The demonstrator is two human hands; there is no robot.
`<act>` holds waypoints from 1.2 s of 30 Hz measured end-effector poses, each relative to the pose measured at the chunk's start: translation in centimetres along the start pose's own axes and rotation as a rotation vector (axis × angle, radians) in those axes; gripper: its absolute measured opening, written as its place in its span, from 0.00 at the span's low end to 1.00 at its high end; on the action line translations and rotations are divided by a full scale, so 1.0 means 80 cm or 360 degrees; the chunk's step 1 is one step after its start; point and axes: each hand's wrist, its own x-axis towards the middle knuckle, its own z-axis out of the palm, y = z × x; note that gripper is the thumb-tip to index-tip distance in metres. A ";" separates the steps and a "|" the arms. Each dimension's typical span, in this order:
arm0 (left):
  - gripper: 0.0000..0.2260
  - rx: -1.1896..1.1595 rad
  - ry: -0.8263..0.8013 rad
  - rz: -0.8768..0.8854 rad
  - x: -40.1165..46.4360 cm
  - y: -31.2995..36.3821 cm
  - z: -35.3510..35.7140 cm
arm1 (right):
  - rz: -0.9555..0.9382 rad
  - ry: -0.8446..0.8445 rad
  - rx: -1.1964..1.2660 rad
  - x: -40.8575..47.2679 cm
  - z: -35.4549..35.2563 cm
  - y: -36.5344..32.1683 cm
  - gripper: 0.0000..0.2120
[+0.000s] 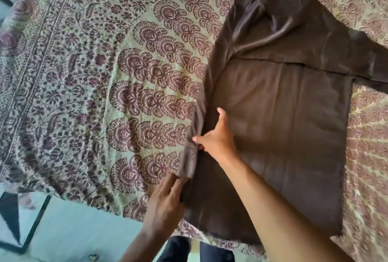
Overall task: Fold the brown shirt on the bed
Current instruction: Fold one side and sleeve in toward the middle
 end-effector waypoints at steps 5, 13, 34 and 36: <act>0.18 0.0211 0.0053 0.0405 -0.003 0.009 0.009 | 0.0075 0.0022 0.0238 -0.015 -0.020 0.052 0.56; 0.09 0.0171 0.0054 0.0642 -0.008 0.009 0.034 | 0.0132 0.0114 0.0234 -0.037 -0.043 0.075 0.53; 0.28 0.0582 -0.0184 0.0591 0.027 0.000 0.031 | -0.1902 -0.0050 -0.1564 -0.009 -0.064 0.102 0.19; 0.31 0.0668 -0.0340 0.0649 0.030 -0.009 0.030 | -0.1837 0.0057 -0.1564 0.005 -0.075 0.101 0.22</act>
